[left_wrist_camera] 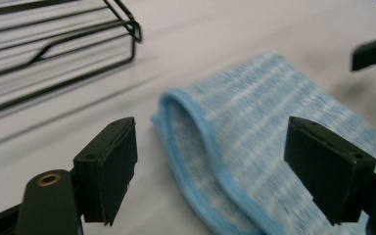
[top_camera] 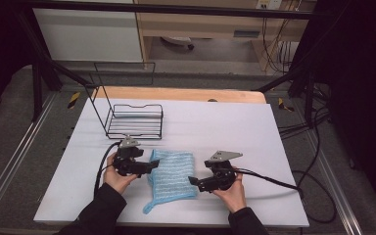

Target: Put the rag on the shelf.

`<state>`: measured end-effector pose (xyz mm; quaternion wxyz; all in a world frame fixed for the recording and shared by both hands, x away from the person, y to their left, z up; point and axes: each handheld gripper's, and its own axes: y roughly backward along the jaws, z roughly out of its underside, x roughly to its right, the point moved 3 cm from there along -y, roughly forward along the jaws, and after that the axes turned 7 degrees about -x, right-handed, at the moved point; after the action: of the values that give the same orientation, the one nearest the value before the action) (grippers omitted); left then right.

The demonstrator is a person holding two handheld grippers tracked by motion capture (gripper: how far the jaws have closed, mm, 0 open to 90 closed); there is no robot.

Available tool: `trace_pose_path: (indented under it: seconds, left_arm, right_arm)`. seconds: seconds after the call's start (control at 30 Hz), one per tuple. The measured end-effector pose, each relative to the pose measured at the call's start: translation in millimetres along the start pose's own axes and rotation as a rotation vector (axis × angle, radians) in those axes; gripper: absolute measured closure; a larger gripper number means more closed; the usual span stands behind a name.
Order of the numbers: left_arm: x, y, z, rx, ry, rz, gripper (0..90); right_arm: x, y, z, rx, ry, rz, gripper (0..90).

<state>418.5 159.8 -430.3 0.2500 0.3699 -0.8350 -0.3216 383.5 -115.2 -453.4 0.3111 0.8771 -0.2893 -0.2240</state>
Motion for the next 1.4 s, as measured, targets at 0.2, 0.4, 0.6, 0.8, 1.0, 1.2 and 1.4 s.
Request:
trace_pose_path:
  seconds: [0.2, 0.4, 0.6, 0.8, 1.0, 1.2, 1.4]
  left_arm:
    - [-16.9, -20.3, -15.2, -0.028, 0.054, -0.033, 29.9]
    - [-26.5, -38.9, -10.4, -0.101, 0.099, -0.034, 43.5]
    - [-26.6, -46.5, -6.1, -0.115, 0.103, -0.015, 52.7]
    - [-23.0, -48.9, -5.7, -0.124, 0.105, 0.004, 63.2]
    - [-21.5, -49.4, -5.4, -0.136, 0.105, 0.012, 68.2]
    - [-18.9, -49.8, -5.4, -0.144, 0.108, 0.009, 76.1]
    - [-17.9, -50.1, -5.1, -0.140, 0.093, 0.002, 77.2]
  right_arm:
    - [-0.4, -1.5, 1.5, -0.011, -0.004, 0.003, 8.7]
    - [-0.2, -3.1, 2.4, -0.022, -0.007, 0.007, 8.6]
    - [0.3, -6.1, 3.1, -0.032, -0.016, 0.005, 8.7]
    - [1.6, -6.9, 2.0, -0.033, -0.019, 0.003, 8.7]
    - [4.6, -7.6, -2.1, -0.019, -0.028, -0.002, 9.1]
    - [14.0, -7.2, -14.2, 0.019, -0.056, -0.002, 11.0]
    - [32.2, -14.4, -31.4, 0.057, -0.121, 0.016, 18.0]
